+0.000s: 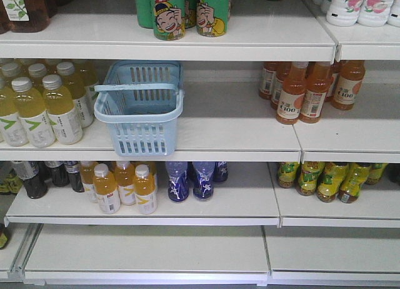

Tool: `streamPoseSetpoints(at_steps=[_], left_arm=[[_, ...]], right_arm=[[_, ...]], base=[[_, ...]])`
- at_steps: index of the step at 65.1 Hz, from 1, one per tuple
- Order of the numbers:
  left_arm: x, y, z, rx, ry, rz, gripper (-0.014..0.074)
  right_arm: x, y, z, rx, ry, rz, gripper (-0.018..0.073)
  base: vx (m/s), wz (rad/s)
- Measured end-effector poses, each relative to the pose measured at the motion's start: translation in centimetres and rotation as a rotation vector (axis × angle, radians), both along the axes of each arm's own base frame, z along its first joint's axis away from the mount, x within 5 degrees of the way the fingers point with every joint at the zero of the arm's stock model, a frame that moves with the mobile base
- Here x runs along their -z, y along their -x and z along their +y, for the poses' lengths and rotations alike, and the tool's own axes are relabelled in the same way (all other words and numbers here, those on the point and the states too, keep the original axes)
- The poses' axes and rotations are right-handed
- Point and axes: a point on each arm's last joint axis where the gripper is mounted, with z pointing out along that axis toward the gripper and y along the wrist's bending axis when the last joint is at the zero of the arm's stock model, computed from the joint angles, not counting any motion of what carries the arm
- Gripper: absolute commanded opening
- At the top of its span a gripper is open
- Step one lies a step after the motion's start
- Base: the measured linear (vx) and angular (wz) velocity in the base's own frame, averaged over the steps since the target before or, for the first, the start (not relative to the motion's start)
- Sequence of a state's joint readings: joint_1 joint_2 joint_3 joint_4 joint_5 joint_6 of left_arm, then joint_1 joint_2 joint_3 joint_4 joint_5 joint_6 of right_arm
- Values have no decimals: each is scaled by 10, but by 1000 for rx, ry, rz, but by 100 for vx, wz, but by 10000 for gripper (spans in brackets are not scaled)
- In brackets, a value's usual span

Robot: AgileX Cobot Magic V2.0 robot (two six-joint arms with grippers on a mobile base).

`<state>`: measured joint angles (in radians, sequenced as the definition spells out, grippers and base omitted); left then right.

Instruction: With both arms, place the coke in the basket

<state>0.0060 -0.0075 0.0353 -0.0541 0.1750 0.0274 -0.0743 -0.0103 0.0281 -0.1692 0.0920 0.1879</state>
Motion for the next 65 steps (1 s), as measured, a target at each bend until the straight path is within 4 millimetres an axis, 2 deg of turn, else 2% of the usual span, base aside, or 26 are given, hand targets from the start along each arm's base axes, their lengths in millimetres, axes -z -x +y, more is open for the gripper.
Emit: streamPoseSetpoints(at_steps=[65], left_arm=[[0, 0, 0, 0, -4, 0, -6]], right_arm=[[0, 0, 0, 0, 0, 0, -5]], base=[[0, 0]])
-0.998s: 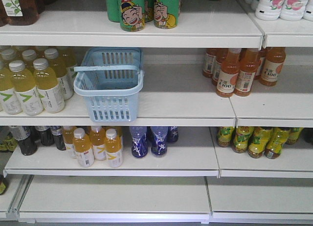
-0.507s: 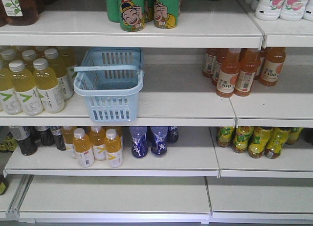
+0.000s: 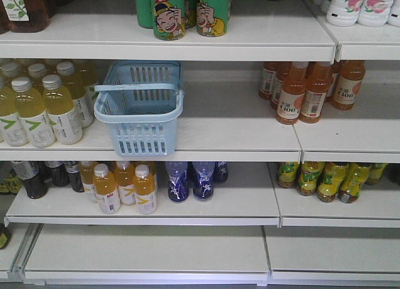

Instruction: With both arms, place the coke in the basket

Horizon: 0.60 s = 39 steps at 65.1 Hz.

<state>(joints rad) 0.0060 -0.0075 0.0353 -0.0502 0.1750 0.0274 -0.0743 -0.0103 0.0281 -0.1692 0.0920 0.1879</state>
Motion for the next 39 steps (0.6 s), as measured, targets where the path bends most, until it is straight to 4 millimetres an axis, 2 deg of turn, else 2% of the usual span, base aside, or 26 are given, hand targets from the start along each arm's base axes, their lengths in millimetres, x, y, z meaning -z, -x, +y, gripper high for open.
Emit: streamPoseSetpoints(at_steps=[29, 34, 39], left_arm=[[-4, 0, 0, -2, 49, -49, -6], [-10, -1, 0, -10, 211, -114, -6], [-17, 0, 1, -23, 473, -183, -6]], right_arm=[[0, 0, 0, 0, 0, 0, -5], [0, 0, 0, 0, 0, 0, -5], [0, 0, 0, 0, 0, 0, -5]], base=[[0, 0], [0, 0], [0, 0]])
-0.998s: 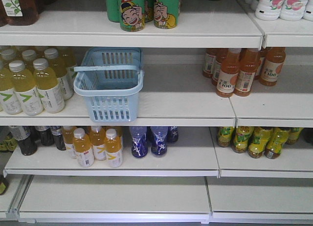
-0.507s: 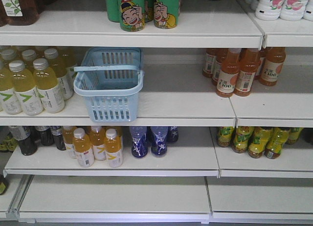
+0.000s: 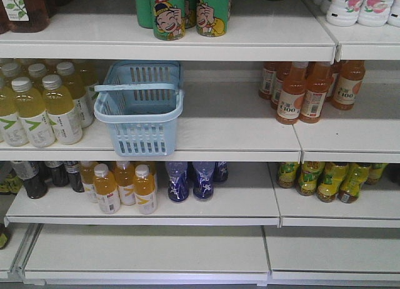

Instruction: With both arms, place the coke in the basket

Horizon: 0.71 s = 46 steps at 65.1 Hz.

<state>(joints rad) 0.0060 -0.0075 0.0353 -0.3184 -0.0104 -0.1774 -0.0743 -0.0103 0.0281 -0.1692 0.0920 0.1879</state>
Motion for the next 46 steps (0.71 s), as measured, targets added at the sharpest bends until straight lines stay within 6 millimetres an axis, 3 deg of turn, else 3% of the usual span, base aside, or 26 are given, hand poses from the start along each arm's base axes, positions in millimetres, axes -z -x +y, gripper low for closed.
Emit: streamPoseSetpoints(at_steps=[7, 19, 28, 31, 35, 46], left_arm=[[-5, 1, 3, -4, 304, -67, -6], [-10, 2, 7, -10, 581, -127, -6], [-27, 5, 11, 52, 1122, -209, -6], [-39, 8, 10, 99, 1259, -236, -6], [-66, 15, 9, 174, 1319, -291, -6], [-158, 59, 8, 321, 1109, -561, -6]], right_arm=[[0, 0, 0, 0, 0, 0, -5], [0, 0, 0, 0, 0, 0, -5], [0, 0, 0, 0, 0, 1, -5], [0, 0, 0, 0, 0, 1, -5], [0, 0, 0, 0, 0, 1, -5], [0, 0, 0, 0, 0, 1, -5]], base=[[0, 0], [0, 0], [0, 0], [0, 0], [0, 0], [0, 0]])
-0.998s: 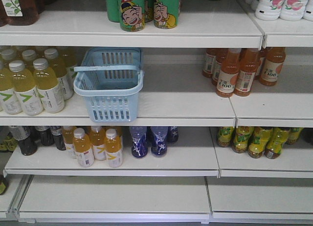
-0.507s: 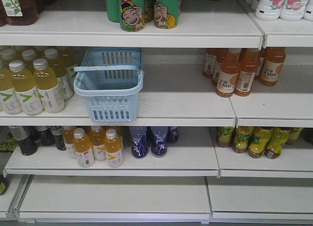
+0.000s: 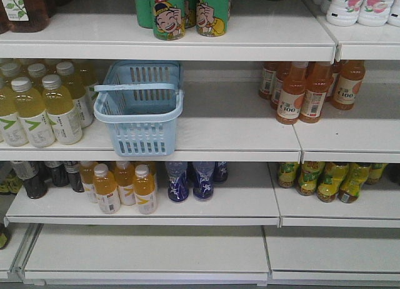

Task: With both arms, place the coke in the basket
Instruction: 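Reach the left gripper to the basket handle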

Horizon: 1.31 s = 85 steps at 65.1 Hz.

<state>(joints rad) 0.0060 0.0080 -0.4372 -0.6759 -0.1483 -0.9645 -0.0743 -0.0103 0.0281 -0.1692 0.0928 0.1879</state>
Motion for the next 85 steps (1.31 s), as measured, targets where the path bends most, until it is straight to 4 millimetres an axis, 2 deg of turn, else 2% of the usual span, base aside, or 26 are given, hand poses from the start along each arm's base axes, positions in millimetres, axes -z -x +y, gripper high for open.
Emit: streamPoseSetpoints(at_steps=[5, 11, 16, 22, 32, 39, 53, 63, 67, 73, 78, 85], left_arm=[[-36, 12, 0, -72, -81, -90, -6], [-67, 5, 0, -128, -163, -102, -6], [-86, -13, -2, -155, -221, -67, -6], [-89, -50, -2, -163, -272, 24, -6], [-70, -124, -8, -75, -296, 239, -6], [-54, -163, -20, 25, -331, 315, -6], [-33, -209, -56, 240, -597, 183, -6], [0, -239, -68, 327, -740, 274, 23], [15, -252, -70, 352, -754, 327, 73], [33, -267, -72, 384, -736, 391, 198], [50, -280, -73, 424, -666, 446, 335], [74, -297, -75, 509, -511, 524, 476]], right_arm=[[0, 0, 0, 0, 0, 0, -5], [0, 0, 0, 0, 0, 0, -5], [0, 0, 0, 0, 0, 0, -5], [0, 0, 0, 0, 0, 0, -5], [0, 0, 0, 0, 0, 0, -5], [0, 0, 0, 0, 0, 0, -5], [0, 0, 0, 0, 0, 1, -5], [0, 0, 0, 0, 0, 2, -5], [0, 0, 0, 0, 0, 2, -5], [0, 0, 0, 0, 0, 2, -5], [0, 0, 0, 0, 0, 2, -5], [0, 0, 0, 1, 0, 3, -5]], base=[[0, 0], [0, 0], [0, 0], [0, 0], [0, 0], [0, 0], [0, 0], [0, 0], [0, 0], [0, 0], [0, 0], [0, 0]])
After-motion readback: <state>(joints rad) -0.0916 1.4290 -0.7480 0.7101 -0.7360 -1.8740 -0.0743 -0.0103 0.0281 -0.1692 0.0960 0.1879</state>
